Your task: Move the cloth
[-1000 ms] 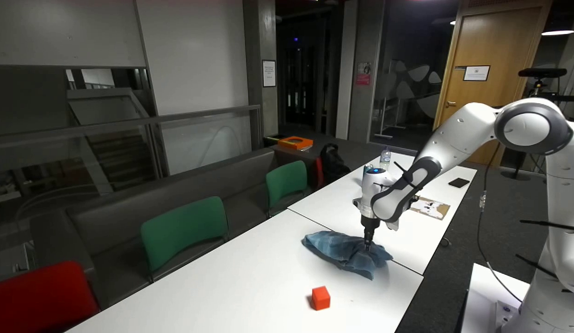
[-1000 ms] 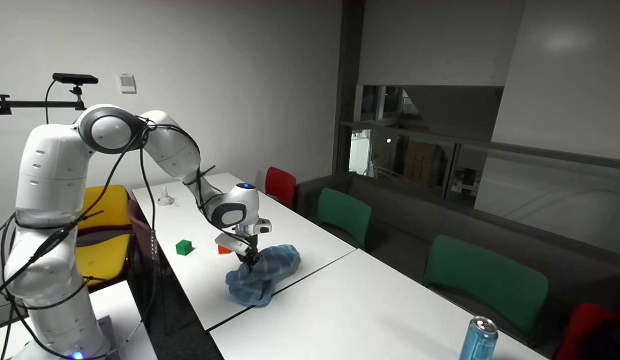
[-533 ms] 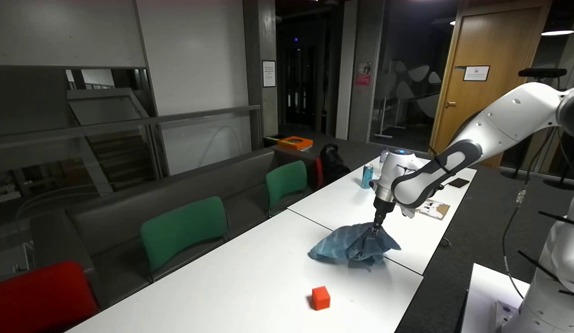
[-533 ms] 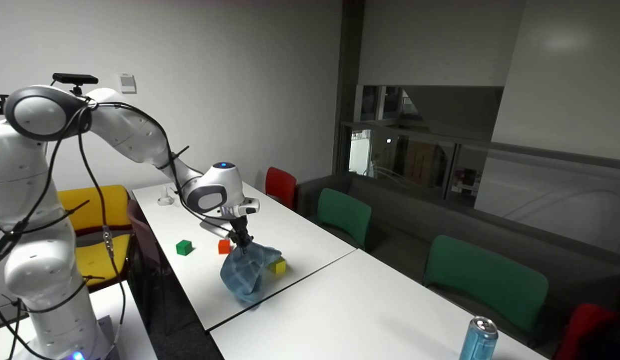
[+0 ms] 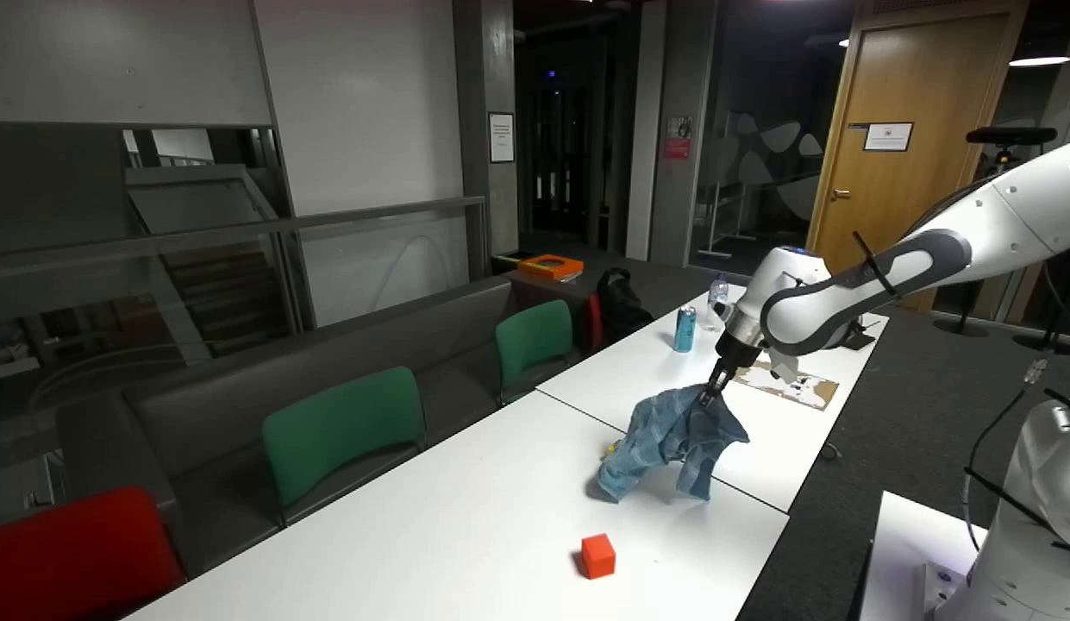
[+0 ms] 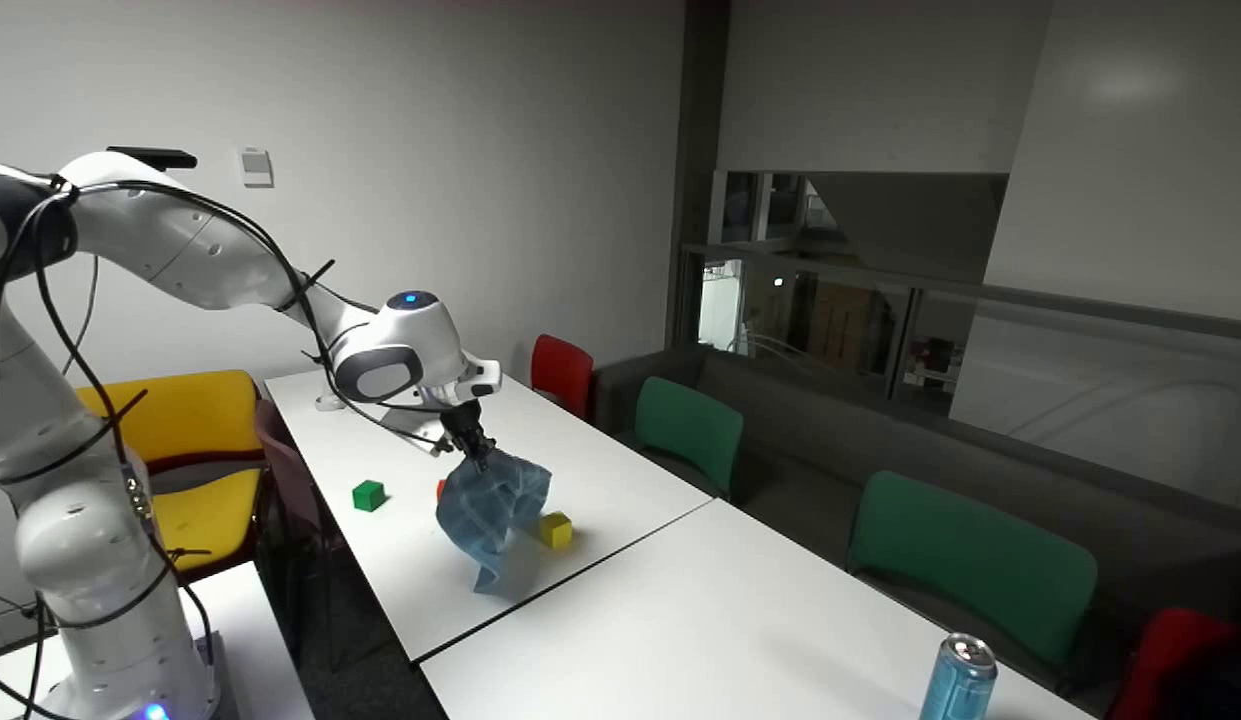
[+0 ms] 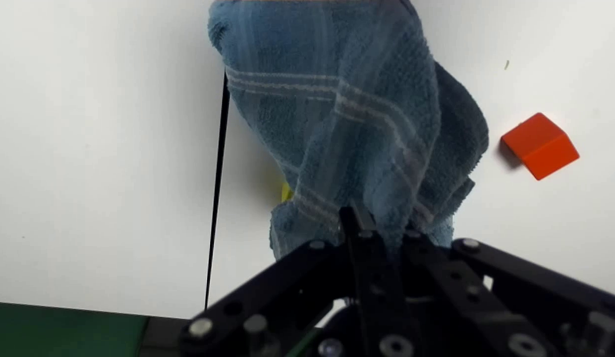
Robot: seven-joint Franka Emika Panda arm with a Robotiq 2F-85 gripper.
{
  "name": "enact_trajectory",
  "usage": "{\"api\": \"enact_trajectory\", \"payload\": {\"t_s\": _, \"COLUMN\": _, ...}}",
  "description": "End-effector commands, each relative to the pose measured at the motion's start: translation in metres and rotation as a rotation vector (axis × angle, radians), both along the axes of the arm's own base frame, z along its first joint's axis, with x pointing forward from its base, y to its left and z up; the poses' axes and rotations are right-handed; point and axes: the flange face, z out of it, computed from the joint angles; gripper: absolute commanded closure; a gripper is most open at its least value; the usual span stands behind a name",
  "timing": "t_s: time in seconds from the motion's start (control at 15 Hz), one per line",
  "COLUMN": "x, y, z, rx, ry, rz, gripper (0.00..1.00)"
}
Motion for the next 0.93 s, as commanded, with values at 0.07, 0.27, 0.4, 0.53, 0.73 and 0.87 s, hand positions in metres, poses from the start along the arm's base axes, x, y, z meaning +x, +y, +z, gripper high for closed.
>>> {"api": "enact_trajectory", "payload": {"t_s": 0.07, "x": -0.025, "y": -0.016, "z": 0.015, "rx": 0.062, "ry": -0.062, "rz": -0.048, "gripper": 0.99}}
{"api": "enact_trajectory", "payload": {"t_s": 0.27, "x": -0.035, "y": -0.032, "z": 0.013, "rx": 0.084, "ry": -0.057, "rz": -0.106, "gripper": 0.99}}
{"api": "enact_trajectory", "payload": {"t_s": 0.4, "x": -0.041, "y": -0.043, "z": 0.01, "rx": 0.097, "ry": -0.046, "rz": -0.158, "gripper": 0.99}}
{"api": "enact_trajectory", "payload": {"t_s": 0.53, "x": -0.046, "y": -0.053, "z": 0.005, "rx": 0.111, "ry": -0.027, "rz": -0.214, "gripper": 0.99}}
{"api": "enact_trajectory", "payload": {"t_s": 0.73, "x": -0.05, "y": -0.068, "z": 0.0, "rx": 0.136, "ry": 0.003, "rz": -0.326, "gripper": 0.99}}
{"api": "enact_trajectory", "payload": {"t_s": 0.87, "x": -0.052, "y": -0.077, "z": -0.003, "rx": 0.148, "ry": 0.018, "rz": -0.411, "gripper": 0.99}}
